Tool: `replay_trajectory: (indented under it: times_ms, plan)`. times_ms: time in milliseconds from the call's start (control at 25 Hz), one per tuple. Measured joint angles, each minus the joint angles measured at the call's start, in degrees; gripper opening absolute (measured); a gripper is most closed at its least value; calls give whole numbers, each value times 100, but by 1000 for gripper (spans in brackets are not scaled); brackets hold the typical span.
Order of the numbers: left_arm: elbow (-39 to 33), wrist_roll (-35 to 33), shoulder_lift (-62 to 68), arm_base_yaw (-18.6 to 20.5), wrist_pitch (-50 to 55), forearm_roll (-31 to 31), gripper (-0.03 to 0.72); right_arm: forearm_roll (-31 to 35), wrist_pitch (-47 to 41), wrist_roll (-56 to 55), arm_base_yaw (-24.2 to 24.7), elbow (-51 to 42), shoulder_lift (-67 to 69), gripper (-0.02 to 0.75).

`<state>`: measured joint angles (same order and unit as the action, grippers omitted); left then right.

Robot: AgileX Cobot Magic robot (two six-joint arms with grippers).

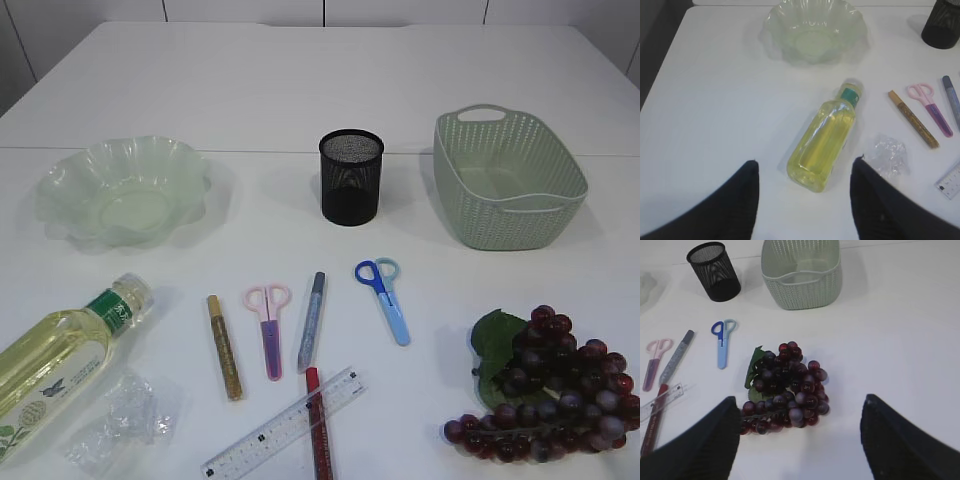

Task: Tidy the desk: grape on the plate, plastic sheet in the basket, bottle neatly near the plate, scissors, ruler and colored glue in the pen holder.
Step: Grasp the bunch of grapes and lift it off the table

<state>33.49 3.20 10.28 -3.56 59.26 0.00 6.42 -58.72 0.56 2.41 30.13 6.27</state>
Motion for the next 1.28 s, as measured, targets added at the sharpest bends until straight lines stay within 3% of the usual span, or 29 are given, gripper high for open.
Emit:
replay_trajectory:
  times_ms: [360, 920, 1280]
  plan:
    - [12, 13, 1487, -4, -851, -77, 423, 243, 342, -9, 7, 248, 1752, 584]
    - [57, 43, 3282, -166, -1463, -862, 421, 399, 486, 803, -245, 1732, 5171, 564]
    - [989, 43, 3895, -166, -972, -866, 421, 399, 266, 1793, -375, 2553, 7231, 561]
